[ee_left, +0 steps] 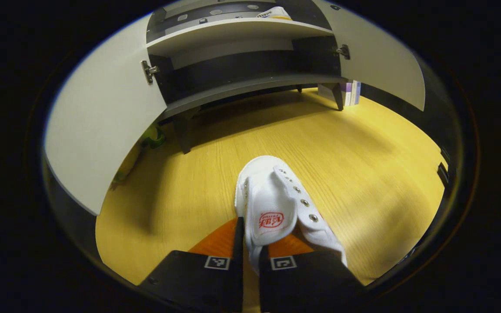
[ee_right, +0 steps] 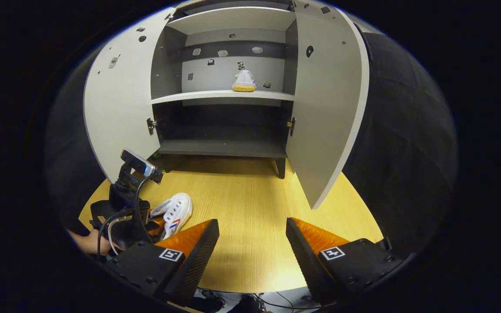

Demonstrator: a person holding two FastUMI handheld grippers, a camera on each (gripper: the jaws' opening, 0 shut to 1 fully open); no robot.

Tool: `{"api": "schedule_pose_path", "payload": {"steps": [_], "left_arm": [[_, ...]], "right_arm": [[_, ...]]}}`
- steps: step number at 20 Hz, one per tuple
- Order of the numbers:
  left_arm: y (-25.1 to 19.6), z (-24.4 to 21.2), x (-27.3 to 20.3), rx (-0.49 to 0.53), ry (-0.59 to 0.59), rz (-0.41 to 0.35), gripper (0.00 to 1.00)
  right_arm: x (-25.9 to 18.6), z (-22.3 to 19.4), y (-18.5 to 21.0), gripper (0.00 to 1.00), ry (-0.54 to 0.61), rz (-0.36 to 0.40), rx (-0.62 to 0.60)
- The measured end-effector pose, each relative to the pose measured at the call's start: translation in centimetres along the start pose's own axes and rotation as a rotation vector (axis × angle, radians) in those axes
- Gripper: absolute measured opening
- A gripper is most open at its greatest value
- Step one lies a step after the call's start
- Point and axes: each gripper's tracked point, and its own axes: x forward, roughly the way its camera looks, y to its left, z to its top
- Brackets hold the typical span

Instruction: Grab one shoe with the right hand and put it into the shoe cabinet, grab the other shoe with the left hand and put it into the shoe cabinet; then close the right door with the right hand and the left door with the left hand.

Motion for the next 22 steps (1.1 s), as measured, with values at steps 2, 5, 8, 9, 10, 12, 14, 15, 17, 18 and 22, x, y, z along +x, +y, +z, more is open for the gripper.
{"api": "schedule_pose_path", "payload": {"steps": [2, 5, 8, 9, 10, 12, 14, 15, 17, 18, 22], "left_arm": [[-0.1, 0.2, 0.1, -0.007, 0.008, -0.015, 0.06], [-0.3, 0.9, -0.1, 0.010, 0.008, -0.028, 0.06], [-0.8, 2.2, -0.7, -0.048, -0.006, -0.044, 0.05], [-0.7, 2.7, -1.2, -0.059, -0.015, -0.037, 0.05], [-0.6, 3.5, -1.6, -0.065, -0.026, -0.030, 0.05], [-0.4, 5.1, -2.8, -0.093, -0.041, -0.027, 0.05], [0.2, 7.6, -4.4, -0.116, -0.073, -0.016, 0.05], [0.7, 9.2, -5.3, -0.109, -0.095, -0.005, 0.05], [1.4, 12.6, -7.3, -0.097, -0.142, 0.012, 0.05], [1.6, 14.3, -8.3, -0.112, -0.157, 0.010, 0.05], [2.7, 21.7, -12.4, -0.190, -0.238, 0.006, 0.05]], "right_arm": [[0.2, 0.4, -0.2, 0.98, -0.006, 0.012, -0.002], [0.5, 0.5, -0.4, 0.98, -0.009, 0.034, -0.015], [0.6, 0.3, -0.4, 0.98, -0.004, 0.057, -0.030], [0.7, 0.3, -0.5, 0.98, -0.004, 0.063, -0.036], [0.7, 0.2, -0.5, 0.98, -0.002, 0.069, -0.040], [0.6, -0.1, -0.4, 0.98, 0.005, 0.089, -0.042], [0.5, -0.1, -0.6, 0.99, -0.003, 0.097, -0.042], [0.5, 0.0, -0.8, 0.99, -0.009, 0.102, -0.038], [0.2, 0.6, -1.0, 0.99, -0.036, 0.107, -0.041], [0.0, 1.2, -1.2, 0.99, -0.065, 0.109, -0.051], [-0.8, 3.0, -1.0, 0.98, -0.147, 0.150, -0.065]]}}
